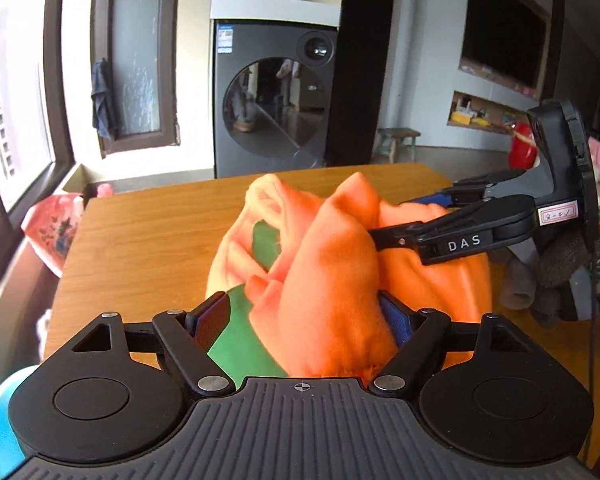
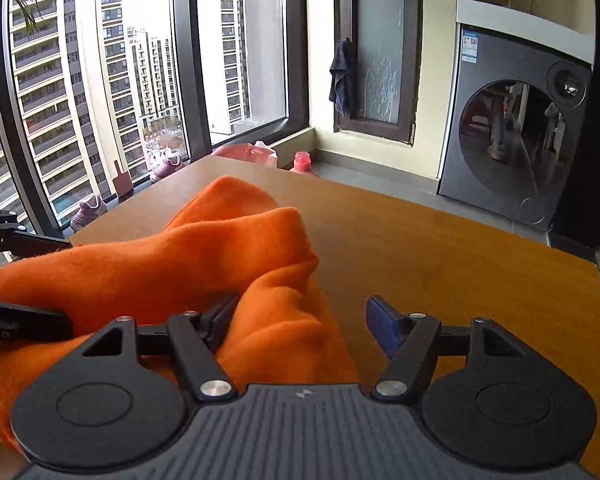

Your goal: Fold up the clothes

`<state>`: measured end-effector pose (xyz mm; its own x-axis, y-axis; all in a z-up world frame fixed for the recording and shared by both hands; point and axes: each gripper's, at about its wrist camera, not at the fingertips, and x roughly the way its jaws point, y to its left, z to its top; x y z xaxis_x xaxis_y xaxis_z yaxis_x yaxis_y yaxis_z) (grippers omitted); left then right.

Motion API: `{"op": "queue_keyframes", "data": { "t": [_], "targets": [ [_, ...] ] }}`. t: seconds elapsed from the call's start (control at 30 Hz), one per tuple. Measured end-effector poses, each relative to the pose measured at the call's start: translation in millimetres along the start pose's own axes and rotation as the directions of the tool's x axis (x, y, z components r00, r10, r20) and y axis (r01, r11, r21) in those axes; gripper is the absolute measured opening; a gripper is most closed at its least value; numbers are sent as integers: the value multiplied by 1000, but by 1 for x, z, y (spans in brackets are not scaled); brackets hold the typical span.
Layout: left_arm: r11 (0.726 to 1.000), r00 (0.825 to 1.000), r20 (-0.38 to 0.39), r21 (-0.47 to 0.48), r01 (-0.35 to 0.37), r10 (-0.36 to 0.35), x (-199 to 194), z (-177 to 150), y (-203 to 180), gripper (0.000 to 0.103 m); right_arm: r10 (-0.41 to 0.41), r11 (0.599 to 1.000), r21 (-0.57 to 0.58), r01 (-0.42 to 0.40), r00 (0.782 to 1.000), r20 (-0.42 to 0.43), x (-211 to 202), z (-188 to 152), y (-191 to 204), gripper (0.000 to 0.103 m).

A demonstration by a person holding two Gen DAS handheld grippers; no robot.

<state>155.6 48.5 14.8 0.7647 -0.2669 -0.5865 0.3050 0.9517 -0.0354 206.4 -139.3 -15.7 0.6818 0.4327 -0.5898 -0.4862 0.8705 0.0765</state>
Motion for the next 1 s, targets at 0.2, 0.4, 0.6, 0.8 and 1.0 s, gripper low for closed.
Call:
{"op": "queue_keyframes", "data": {
  "t": [0.2,0.4,0.6,0.8,1.0],
  "targets": [
    [1000,1000,0,-8,13,-13,-3,-3,1,88,-45,994,-91,52,995,86,-48,5,21,82],
    [999,1000,-5,-35,31,-31,6,-8,6,91,93,994,-72,-86,991,96,-100,-19,31,95],
    [994,997,-27,-84,72,-75,12,-10,9,92,64,994,-91,-62,998,20,-85,-41,35,83],
    [975,981,-20,-113,191,-194,7,-10,-12,90,-41,990,-131,45,999,31,-60,-28,27,84],
    [887,890,-23,-92,452,-455,-1,-17,-60,97,-141,982,-118,149,987,74,-59,-11,15,83]
  ]
}}
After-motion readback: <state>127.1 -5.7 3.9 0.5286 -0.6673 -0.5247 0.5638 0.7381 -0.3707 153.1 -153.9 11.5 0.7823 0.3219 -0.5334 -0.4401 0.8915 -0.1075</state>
